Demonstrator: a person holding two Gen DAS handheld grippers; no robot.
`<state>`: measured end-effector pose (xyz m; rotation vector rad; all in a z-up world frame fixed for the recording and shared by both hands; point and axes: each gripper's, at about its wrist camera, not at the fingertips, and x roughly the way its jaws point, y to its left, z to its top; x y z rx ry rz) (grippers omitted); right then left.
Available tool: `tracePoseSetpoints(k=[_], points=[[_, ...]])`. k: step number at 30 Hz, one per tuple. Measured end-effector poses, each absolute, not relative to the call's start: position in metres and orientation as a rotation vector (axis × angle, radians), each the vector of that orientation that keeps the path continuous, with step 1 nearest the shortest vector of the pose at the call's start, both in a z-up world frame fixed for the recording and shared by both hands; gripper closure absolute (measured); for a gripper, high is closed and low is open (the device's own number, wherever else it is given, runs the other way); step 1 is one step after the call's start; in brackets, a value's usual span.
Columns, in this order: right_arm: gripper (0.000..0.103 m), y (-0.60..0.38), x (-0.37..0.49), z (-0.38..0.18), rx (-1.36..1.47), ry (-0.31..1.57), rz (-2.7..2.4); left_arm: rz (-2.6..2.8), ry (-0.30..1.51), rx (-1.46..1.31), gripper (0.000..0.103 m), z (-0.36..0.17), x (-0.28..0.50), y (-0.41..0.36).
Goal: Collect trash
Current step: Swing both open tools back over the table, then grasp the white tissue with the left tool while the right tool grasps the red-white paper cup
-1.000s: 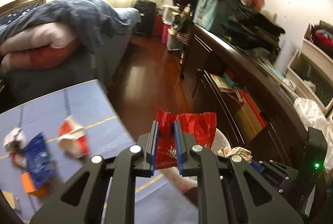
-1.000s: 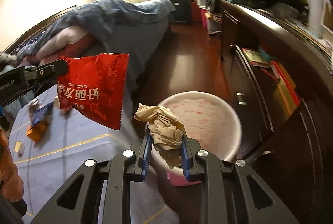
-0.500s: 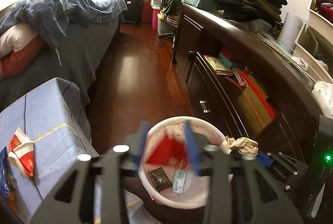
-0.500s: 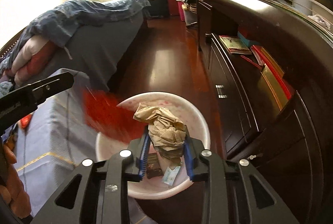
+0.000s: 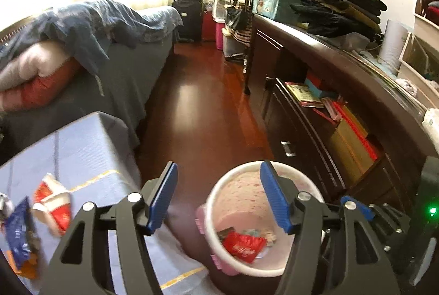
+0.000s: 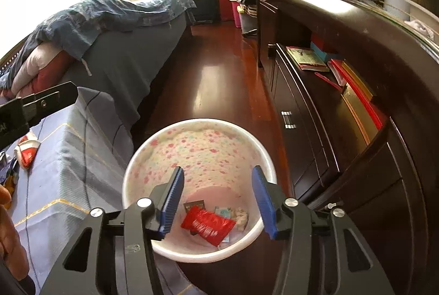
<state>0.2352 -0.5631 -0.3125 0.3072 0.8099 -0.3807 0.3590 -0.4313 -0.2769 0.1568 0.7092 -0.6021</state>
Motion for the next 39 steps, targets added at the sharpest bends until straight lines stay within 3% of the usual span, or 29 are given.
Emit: tracePoseSetpoints(k=[5,15,21,39], points=[[0.041,-0.536,0.235,-0.297,0.292,0.797,-0.336,-0.521,0.654,0.180,0.033,-0.262,0.351,-0.402],[0.035,-0.465,0.238,-0.275,0.223,0.796,-0.200,-0.320,0.656,0.128,0.019,-0.250,0.347,-0.310],[0.034,-0.423,0.242,-0.267,0.178,0.803,-0.120,-0.160,0.668,0.089,0.003,-0.253,0.348,-0.254],[0.032,-0.346,0.258,-0.258,0.087,0.802,0.017,0.028,0.812,-0.054,0.004,-0.281,0.464,-0.133]])
